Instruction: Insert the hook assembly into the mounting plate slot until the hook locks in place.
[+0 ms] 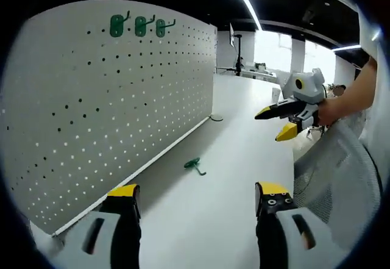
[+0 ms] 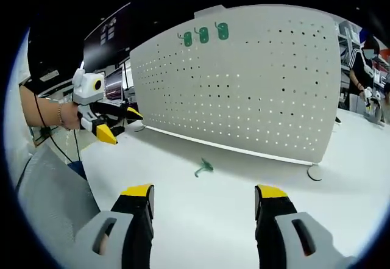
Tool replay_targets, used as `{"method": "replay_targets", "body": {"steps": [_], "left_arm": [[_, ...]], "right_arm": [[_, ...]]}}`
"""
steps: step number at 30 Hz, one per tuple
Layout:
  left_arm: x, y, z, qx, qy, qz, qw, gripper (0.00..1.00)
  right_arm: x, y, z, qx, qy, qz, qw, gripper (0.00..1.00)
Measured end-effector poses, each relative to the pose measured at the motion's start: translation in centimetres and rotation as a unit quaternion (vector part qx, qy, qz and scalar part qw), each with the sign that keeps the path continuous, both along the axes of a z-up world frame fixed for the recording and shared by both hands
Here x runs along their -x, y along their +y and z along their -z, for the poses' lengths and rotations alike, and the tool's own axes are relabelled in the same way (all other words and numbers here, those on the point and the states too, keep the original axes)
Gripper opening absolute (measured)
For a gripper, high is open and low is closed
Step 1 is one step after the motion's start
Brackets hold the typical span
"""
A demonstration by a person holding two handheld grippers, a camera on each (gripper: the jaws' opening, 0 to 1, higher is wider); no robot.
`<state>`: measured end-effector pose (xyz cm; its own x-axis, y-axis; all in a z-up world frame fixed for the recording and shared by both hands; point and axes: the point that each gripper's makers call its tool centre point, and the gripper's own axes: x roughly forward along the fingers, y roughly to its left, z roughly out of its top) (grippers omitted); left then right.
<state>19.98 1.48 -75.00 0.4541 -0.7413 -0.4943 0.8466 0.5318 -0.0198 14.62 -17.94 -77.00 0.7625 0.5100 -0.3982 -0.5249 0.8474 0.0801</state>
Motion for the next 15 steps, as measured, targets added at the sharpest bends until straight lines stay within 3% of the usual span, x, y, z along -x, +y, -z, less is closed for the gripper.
{"method": "replay_targets", "body": {"steps": [8,15], "left_arm": [[-1.8,-1.1,0.9,-0.060,-0.012,0.070,0.9957,0.80],[-1.9,-2.1,2.6,-0.122,-0.015,0.145,0.9817,0.80]], "right_arm": [[0.1,0.3,0.2,0.004,0.002,-0.008,1.0000,0.64],[0.2,0.4,0.3,0.005,0.004,-0.010,0.9999,0.65]]}}
